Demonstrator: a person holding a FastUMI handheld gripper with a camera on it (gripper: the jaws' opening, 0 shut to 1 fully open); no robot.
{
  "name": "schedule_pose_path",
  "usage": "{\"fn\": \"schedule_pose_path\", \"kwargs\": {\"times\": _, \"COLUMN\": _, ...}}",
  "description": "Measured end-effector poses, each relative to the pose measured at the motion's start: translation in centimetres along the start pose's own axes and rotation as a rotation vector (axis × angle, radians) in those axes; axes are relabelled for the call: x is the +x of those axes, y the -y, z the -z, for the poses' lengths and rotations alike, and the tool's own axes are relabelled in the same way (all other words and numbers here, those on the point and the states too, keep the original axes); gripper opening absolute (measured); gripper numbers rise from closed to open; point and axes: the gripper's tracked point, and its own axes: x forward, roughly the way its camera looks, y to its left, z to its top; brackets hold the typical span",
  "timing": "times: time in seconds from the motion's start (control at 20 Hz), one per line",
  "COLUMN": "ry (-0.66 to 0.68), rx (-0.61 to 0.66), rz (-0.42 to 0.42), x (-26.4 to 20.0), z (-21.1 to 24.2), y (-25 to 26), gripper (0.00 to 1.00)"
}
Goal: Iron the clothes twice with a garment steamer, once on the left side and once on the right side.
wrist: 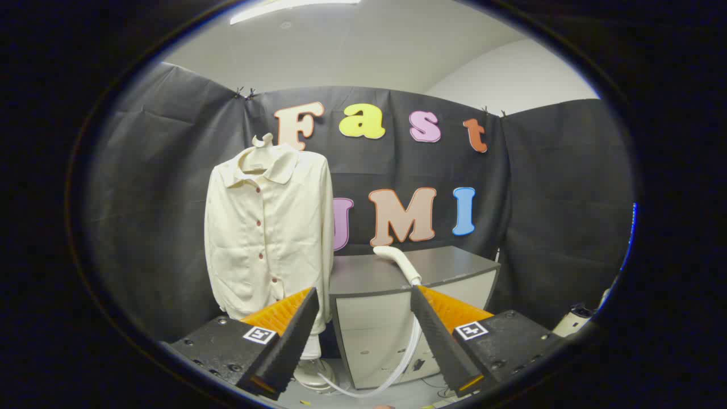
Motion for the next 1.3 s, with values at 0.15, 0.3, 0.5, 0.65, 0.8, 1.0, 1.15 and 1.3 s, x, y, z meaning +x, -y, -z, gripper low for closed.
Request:
{"fn": "schedule_pose_path", "kwargs": {"times": 0.15, "ry": -0.003, "rx": 0.000, "rz": -0.011, "x": 1.2, "z": -0.4, "y": 1.7, "gripper": 0.99}}
{"fn": "schedule_pose_path", "kwargs": {"times": 0.3, "ry": 0.001, "rx": -0.014, "rz": -0.018, "x": 2.5, "z": -0.7, "y": 3.2, "gripper": 0.99}}
{"fn": "schedule_pose_path", "kwargs": {"times": 0.5, "ry": -0.017, "rx": -0.008, "rz": -0.008, "x": 4.4, "z": -0.2, "y": 5.3, "gripper": 0.99}}
{"fn": "schedule_pose_path", "kwargs": {"times": 0.65, "ry": -0.016, "rx": 0.012, "rz": -0.023, "x": 5.7, "z": -0.4, "y": 6.0, "gripper": 0.99}}
{"fn": "schedule_pose_path", "kwargs": {"times": 0.8, "ry": -0.027, "rx": 0.010, "rz": -0.042, "x": 7.0, "z": -0.3, "y": 6.6, "gripper": 0.99}}
{"fn": "schedule_pose_path", "kwargs": {"times": 1.0, "ry": -0.015, "rx": 0.021, "rz": -0.056, "x": 9.7, "z": -1.6, "y": 7.1, "gripper": 0.98}}
{"fn": "schedule_pose_path", "kwargs": {"times": 1.15, "ry": -0.041, "rx": 0.003, "rz": -0.079, "x": 13.5, "z": -2.9, "y": 7.3, "gripper": 0.98}}
{"fn": "schedule_pose_path", "kwargs": {"times": 1.3, "ry": -0.088, "rx": -0.035, "rz": -0.084, "x": 18.2, "z": -3.8, "y": 8.0, "gripper": 0.99}}
